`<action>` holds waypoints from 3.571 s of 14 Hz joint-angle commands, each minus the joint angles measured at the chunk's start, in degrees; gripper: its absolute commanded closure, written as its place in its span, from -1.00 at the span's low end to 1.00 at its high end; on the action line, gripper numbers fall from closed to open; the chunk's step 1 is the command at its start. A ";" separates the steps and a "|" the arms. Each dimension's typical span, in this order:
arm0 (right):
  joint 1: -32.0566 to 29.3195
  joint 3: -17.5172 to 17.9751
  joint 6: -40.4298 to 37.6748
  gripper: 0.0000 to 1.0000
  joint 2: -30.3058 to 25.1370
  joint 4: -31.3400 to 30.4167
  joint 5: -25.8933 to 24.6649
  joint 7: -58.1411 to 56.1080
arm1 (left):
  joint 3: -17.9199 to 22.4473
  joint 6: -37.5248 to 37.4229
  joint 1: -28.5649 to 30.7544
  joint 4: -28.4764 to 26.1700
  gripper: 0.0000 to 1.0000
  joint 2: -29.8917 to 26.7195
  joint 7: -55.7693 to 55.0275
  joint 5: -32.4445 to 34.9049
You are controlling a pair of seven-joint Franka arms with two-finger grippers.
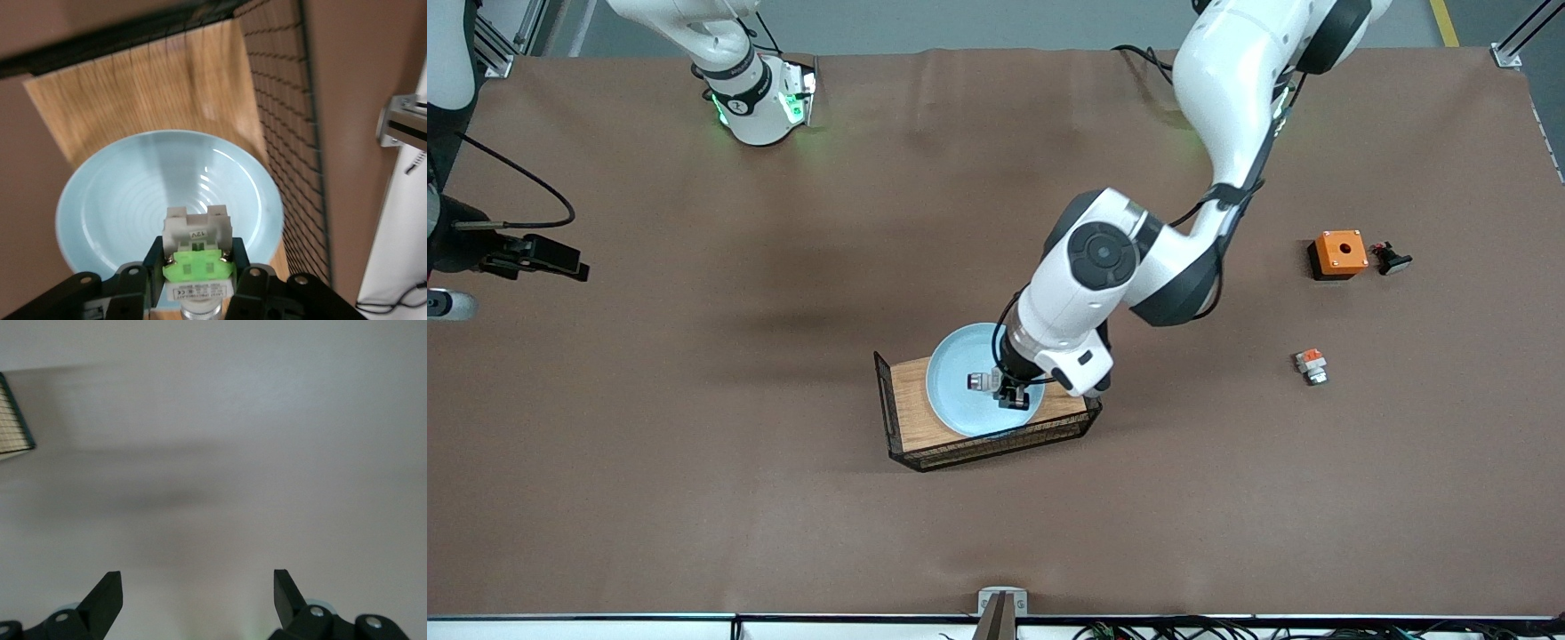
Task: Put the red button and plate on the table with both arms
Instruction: 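Lift the switch with the left gripper while the right gripper approaches the tray, then lower the switch with the left gripper while the right gripper reaches the plate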
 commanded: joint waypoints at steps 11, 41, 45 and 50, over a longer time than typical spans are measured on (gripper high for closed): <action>12.17 -0.01 1.72 -1.00 3.39 0.55 10.84 28.82 | 0.30 -32.25 11.24 -10.41 1.00 -19.77 60.42 -1.09; 35.90 -0.10 36.34 -1.00 19.39 0.55 14.80 66.64 | 0.75 7.82 31.54 -41.47 1.00 -8.28 118.13 5.32; 37.66 -0.19 40.65 -1.00 22.46 0.55 11.74 66.38 | 0.74 8.53 32.08 -41.11 0.73 -6.69 119.01 5.24; 37.84 -0.19 40.92 -1.00 23.52 0.46 9.18 66.02 | 0.31 8.18 31.91 -39.44 -1.00 -8.35 116.90 4.09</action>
